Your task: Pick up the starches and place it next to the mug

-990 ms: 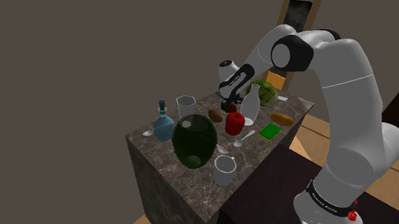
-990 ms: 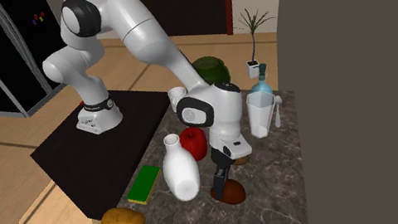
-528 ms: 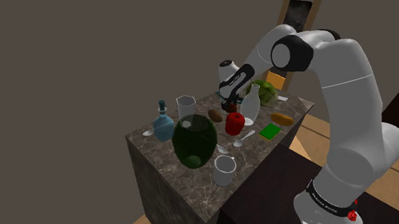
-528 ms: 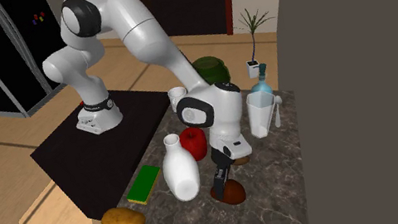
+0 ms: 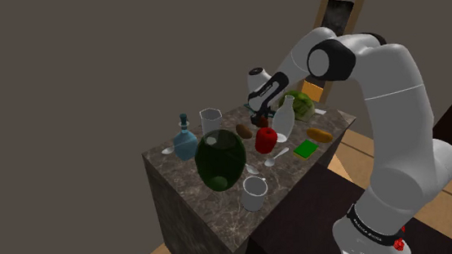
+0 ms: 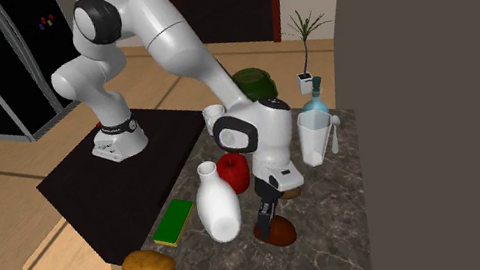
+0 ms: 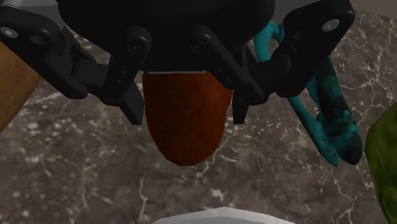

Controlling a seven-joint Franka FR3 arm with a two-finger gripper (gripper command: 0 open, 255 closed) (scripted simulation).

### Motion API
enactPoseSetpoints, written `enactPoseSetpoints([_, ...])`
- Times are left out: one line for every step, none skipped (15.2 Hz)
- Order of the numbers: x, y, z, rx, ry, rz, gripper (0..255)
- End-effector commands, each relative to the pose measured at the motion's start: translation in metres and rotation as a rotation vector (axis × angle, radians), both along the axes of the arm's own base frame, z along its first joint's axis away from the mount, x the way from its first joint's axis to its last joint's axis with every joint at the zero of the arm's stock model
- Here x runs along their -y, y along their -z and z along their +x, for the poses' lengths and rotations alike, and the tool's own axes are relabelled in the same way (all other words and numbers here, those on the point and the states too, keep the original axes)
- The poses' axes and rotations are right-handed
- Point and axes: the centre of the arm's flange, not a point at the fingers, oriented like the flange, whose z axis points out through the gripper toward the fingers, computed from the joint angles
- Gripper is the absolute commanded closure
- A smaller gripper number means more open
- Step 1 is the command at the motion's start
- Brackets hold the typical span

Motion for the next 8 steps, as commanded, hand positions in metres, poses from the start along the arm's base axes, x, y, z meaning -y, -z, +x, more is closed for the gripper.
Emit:
enactPoseSetpoints([0.0,-0.008,0.0,0.0,0.0,0.0,255])
enactPoseSetpoints([0.0,-0.013,0.0,0.0,0.0,0.0,255])
enactPoseSetpoints([0.0,-0.018,0.0,0.0,0.0,0.0,255])
enactPoseSetpoints([0.0,-0.023,0.0,0.0,0.0,0.0,255])
enactPoseSetpoints([0.0,-0.029,0.0,0.0,0.0,0.0,255])
enactPoseSetpoints([0.0,-0.034,0.0,0.0,0.0,0.0,255])
enactPoseSetpoints([0.0,-0.039,0.0,0.0,0.0,0.0,255])
enactPoseSetpoints([0.0,-0.045,0.0,0.0,0.0,0.0,255])
